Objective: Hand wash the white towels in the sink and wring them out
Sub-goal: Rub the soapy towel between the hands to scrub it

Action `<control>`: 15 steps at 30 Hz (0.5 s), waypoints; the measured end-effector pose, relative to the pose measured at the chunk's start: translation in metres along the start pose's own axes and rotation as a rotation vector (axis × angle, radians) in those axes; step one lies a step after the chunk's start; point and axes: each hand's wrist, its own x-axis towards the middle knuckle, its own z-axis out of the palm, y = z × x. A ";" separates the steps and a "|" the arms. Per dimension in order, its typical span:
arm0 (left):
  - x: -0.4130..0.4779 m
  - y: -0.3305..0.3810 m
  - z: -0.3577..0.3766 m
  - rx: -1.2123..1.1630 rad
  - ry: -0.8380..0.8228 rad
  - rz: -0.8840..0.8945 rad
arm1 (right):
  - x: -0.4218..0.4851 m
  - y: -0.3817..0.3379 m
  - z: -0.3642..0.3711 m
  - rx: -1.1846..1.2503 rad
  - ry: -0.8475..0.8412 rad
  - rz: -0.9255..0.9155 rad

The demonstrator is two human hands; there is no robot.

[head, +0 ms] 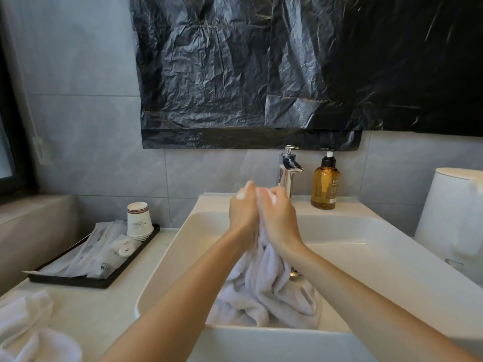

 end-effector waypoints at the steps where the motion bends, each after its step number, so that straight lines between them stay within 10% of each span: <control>1: 0.002 0.000 -0.003 0.005 0.023 0.000 | -0.006 0.000 0.002 -0.009 -0.040 -0.030; 15: -0.007 -0.002 0.001 -0.027 -0.090 -0.065 | 0.019 0.002 -0.002 -0.043 0.006 0.078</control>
